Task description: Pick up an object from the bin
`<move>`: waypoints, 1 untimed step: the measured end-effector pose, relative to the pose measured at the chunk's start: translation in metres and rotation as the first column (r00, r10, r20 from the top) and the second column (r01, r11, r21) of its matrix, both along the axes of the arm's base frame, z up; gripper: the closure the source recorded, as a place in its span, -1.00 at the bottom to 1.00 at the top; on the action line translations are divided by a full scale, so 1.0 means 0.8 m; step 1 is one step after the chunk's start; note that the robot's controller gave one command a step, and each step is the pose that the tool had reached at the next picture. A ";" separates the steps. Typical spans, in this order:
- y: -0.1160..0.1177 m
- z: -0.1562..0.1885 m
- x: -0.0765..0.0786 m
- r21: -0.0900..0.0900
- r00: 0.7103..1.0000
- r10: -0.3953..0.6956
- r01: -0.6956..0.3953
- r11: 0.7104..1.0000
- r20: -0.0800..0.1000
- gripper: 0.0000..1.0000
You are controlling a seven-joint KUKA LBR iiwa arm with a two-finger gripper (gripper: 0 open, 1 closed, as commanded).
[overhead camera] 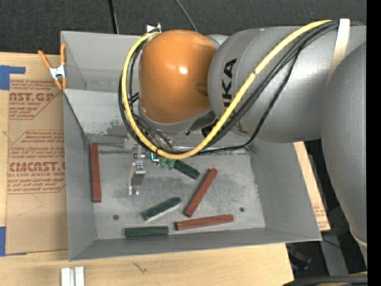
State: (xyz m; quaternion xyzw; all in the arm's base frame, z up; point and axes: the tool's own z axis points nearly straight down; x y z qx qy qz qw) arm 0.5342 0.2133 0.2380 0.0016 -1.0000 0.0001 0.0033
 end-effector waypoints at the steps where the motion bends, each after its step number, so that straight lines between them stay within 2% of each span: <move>1: -0.001 0.006 0.002 0.001 1.000 -0.002 0.002 1.000 0.008 -1.00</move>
Offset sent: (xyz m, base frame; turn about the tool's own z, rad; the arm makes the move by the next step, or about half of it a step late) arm -0.0523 -0.0520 -0.0863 -0.1568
